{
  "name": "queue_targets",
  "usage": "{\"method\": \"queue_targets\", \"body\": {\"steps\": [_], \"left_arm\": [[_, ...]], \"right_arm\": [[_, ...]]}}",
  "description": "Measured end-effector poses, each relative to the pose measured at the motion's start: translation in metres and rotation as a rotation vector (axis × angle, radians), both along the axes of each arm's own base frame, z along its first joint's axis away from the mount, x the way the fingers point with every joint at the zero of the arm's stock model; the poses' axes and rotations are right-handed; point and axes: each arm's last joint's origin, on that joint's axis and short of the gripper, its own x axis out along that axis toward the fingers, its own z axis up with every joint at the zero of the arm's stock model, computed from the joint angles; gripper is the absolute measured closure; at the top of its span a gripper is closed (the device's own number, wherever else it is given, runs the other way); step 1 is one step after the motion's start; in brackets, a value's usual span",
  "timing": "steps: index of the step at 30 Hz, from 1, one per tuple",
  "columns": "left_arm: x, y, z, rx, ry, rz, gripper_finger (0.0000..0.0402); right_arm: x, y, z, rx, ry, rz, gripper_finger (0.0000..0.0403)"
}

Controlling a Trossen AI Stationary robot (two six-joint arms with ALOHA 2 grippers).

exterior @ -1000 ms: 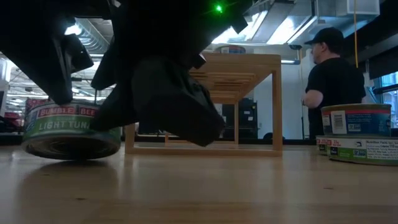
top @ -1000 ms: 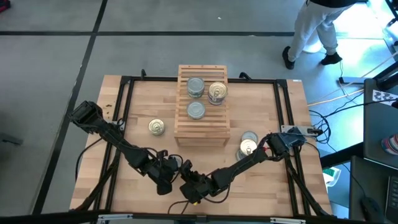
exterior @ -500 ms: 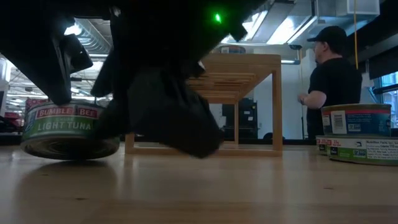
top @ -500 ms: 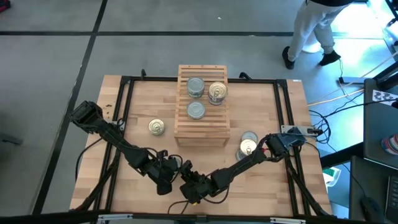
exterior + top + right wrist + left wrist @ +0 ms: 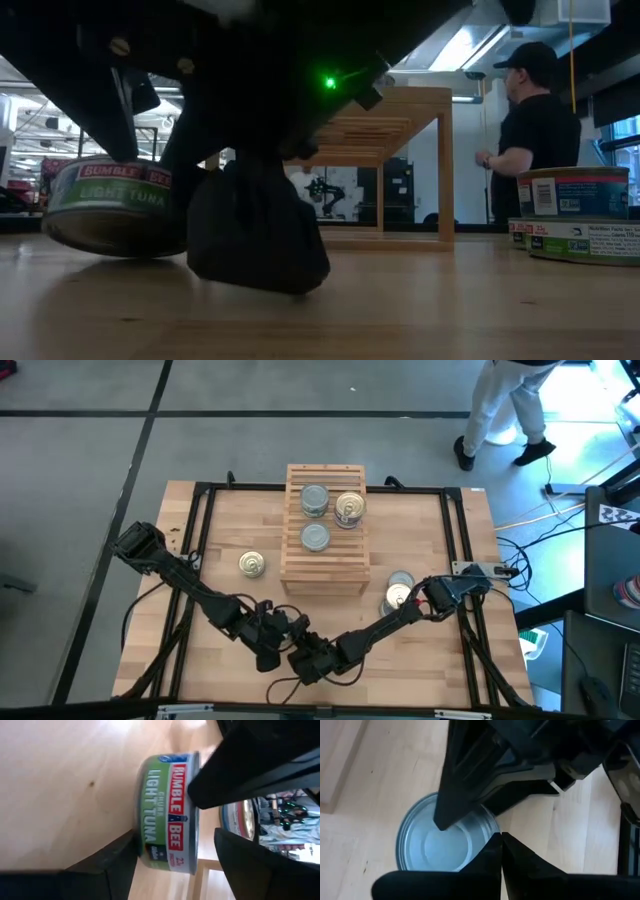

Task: Stack canned seafood by type on shelf
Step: Stack the green tuna can on top of the green tuna can on the shelf

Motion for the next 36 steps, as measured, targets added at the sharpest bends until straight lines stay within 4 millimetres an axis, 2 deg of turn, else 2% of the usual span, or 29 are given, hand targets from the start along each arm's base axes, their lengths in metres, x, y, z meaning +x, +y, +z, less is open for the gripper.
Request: {"method": "queue_targets", "body": {"steps": [7, 17, 28, 36], "left_arm": [[0.001, 0.001, 0.000, -0.001, -0.002, 0.002, 0.0401], [0.000, 0.001, 0.002, -0.013, -0.005, 0.023, 0.0397], [0.000, 0.001, 0.005, -0.064, 0.001, 0.031, 0.0351], [-0.009, 0.007, 0.035, -0.175, -0.044, -0.002, 0.0346]], "right_arm": [[0.000, 0.000, 0.001, -0.027, -0.024, -0.028, 0.0158], [0.000, 0.001, 0.001, -0.054, 0.005, 0.005, 0.0258], [-0.003, 0.006, 0.001, -0.074, 0.010, 0.018, 0.0249], [-0.009, 0.007, 0.005, -0.115, 0.045, 0.012, 0.0255]]}}
